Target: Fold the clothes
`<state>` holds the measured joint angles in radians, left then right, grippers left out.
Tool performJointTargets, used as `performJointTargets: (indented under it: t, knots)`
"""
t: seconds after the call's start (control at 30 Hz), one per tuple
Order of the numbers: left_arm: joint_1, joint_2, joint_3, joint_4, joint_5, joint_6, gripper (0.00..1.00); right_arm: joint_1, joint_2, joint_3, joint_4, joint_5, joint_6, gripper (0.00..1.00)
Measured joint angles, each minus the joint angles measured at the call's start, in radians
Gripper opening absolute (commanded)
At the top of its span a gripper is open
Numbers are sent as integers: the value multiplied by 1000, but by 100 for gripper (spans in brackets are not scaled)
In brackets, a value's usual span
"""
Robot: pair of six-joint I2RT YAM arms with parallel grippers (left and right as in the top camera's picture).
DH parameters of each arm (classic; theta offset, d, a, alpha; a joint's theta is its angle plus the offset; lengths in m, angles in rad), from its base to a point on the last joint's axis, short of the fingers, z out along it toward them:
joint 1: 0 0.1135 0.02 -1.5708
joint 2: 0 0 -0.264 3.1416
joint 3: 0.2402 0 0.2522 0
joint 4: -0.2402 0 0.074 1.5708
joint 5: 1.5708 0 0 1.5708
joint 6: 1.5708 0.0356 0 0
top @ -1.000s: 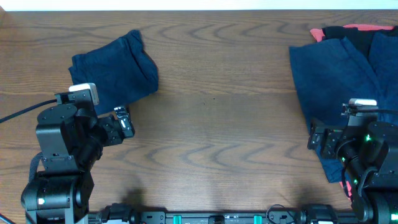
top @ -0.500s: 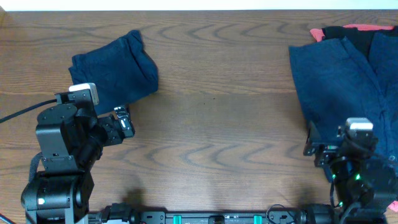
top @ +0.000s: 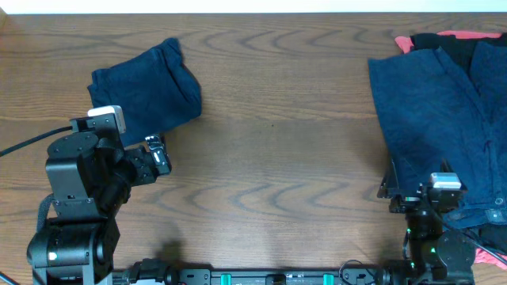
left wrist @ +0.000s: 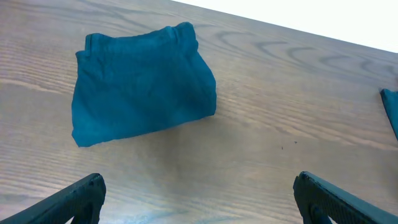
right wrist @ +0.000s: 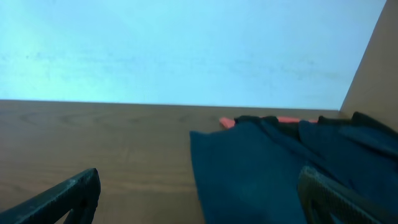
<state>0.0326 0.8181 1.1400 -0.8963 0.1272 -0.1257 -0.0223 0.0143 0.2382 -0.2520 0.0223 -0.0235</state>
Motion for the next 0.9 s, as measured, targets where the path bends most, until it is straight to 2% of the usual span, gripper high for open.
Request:
performJointTargets:
  t: [0.37, 0.57, 0.7, 0.9]
  knots:
    - [0, 0, 0, -1, 0, 0, 98, -34, -4, -202, 344, 13, -8, 99]
    - [0, 0, 0, -1, 0, 0, 98, -42, -4, -232, 304, 23, -42, 99]
    - [0, 0, 0, 0, 0, 0, 98, -42, -2, -232, 185, 23, -68, 99]
    - [0, 0, 0, -1, 0, 0, 98, -47, -3, -232, 185, 23, -99, 99]
